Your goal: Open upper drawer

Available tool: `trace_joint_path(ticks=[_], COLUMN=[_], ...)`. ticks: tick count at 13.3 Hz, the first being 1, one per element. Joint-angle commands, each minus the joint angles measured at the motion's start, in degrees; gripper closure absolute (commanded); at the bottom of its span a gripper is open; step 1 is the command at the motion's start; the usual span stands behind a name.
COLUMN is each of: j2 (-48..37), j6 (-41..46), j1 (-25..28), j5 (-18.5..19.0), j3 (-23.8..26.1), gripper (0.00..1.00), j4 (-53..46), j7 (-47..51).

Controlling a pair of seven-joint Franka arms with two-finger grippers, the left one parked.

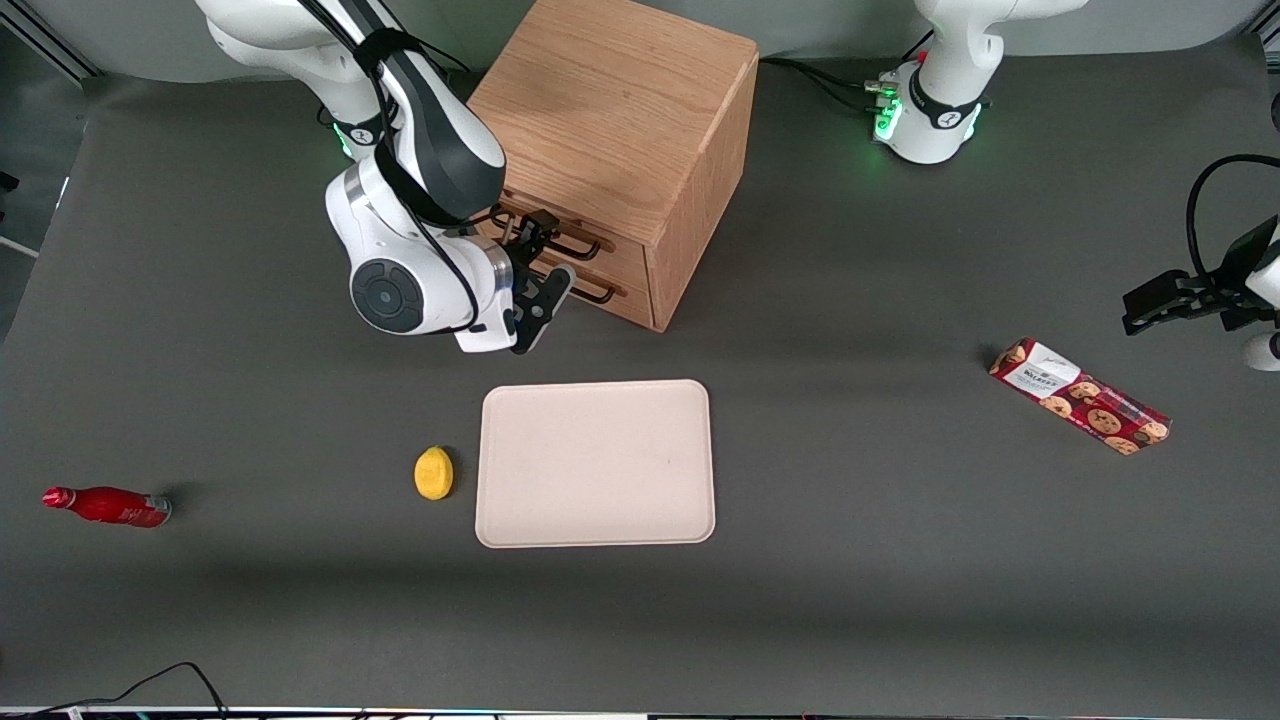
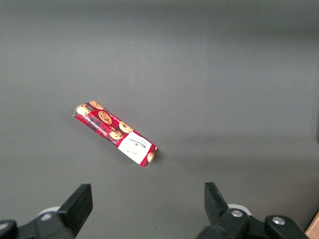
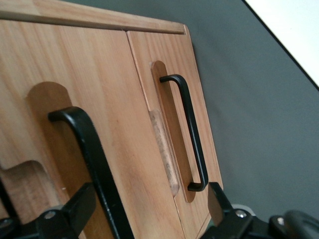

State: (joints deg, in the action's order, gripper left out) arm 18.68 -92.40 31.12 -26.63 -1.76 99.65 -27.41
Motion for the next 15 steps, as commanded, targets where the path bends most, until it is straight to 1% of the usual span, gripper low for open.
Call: trace_joint_path(ticks=[1, 10, 15], j2=[1.01, 4.17, 4.70], j6=[-1.99, -3.66, -4.55], j1=[0.26, 0.26, 0.26], j5=[-1.58, -1.58, -0.79], j3=[-0.18, -0.18, -0.44], gripper=[0.00, 0.00, 0.00], j4=[0.46, 0.46, -0.24], j7=[-1.59, -2.20, -2.90])
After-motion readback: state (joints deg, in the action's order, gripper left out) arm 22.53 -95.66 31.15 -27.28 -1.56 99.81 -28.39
